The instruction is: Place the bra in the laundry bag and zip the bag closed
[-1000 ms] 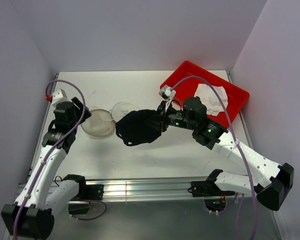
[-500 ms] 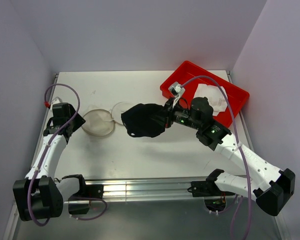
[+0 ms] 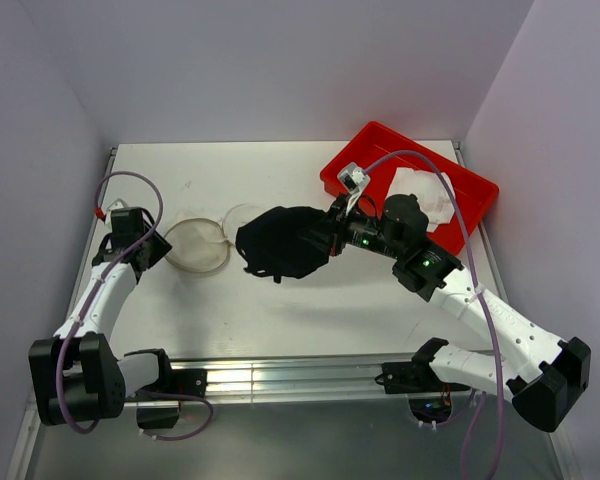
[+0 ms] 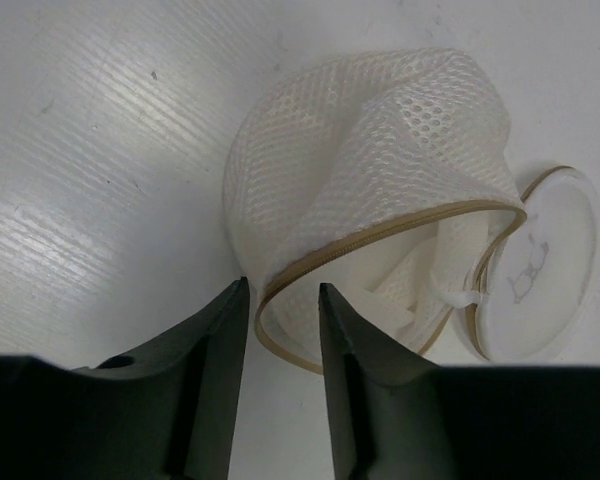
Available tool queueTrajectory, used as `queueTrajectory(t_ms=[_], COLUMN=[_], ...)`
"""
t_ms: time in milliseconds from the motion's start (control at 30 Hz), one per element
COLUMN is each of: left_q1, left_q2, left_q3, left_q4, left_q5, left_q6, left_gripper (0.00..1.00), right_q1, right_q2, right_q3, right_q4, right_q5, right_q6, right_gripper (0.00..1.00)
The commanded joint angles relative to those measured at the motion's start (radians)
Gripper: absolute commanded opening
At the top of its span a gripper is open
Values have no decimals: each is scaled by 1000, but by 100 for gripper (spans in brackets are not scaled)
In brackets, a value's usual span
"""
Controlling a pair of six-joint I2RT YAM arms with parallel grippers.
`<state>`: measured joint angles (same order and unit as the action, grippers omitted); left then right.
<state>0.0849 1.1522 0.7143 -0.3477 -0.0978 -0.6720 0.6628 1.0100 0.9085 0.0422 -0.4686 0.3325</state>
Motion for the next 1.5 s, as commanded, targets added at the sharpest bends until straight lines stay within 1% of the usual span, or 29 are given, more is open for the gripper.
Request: queueTrajectory(t_ms=[0, 33, 67, 233, 267, 400, 567, 600, 667, 700, 867, 933, 967, 1000, 1033, 1067, 1133, 1200, 1367, 1433, 1467], left_q1=[4, 4, 4, 4, 4, 4, 4, 4, 4, 4, -16, -71, -82, -135, -154, -166, -191, -192, -192, -191, -191], left_q2=[18, 18, 15, 20, 24, 38, 52, 53, 53, 53, 24, -6, -20, -35, -67, -84, -123, -146, -215, -253, -267], left_q3=[4, -4, -6, -12, -18, -26, -27, -27, -27, -26, -48, -59, -71, -81, -91, -111, -133, -159, -206, -220, -239], left_q4=[42, 49, 61, 79, 87, 110, 119, 121, 125, 125, 160, 180, 188, 205, 234, 248, 291, 315, 378, 386, 395], left_q5=[-43, -43, -45, -37, -31, -16, -25, -31, -29, -31, 26, 50, 88, 122, 148, 205, 257, 322, 383, 380, 379], left_q6=[-32, -37, -40, -44, -47, -54, -55, -57, -54, -54, -58, -63, -69, -84, -95, -107, -133, -162, -185, -187, -192], left_gripper=[38, 36, 31, 31, 29, 30, 28, 23, 5, 0, 0, 0, 0, 0, 0, 0, 0, 0, 0, 0, 0], right_q1=[-3, -3, -3, -3, -3, -3, -3, -3, -3, -2, -3, -3, -3, -3, -3, -5, -3, -2, 0, 1, 3], right_q2=[-24, -28, -28, -28, -25, -22, -28, -30, -36, -37, -47, -50, -50, -50, -44, -39, -13, 13, 143, 218, 242], right_q3=[-5, -3, -5, -8, -11, -19, -22, -23, -23, -26, -34, -39, -48, -51, -54, -57, -56, -54, -46, -39, -33], right_q4=[59, 58, 58, 74, 85, 108, 119, 119, 117, 119, 120, 133, 155, 172, 212, 234, 299, 356, 554, 620, 640], right_q5=[-18, -16, -16, -21, -21, -18, -18, -15, -10, -8, 7, 21, 30, 39, 45, 48, 53, 53, 103, 123, 160], right_q6=[10, 10, 10, 25, 31, 59, 68, 66, 66, 66, 68, 76, 94, 105, 117, 135, 154, 169, 240, 258, 278], right_gripper=[0, 0, 0, 0, 0, 0, 0, 0, 0, 0, 0, 0, 0, 0, 0, 0, 0, 0, 0, 0, 0])
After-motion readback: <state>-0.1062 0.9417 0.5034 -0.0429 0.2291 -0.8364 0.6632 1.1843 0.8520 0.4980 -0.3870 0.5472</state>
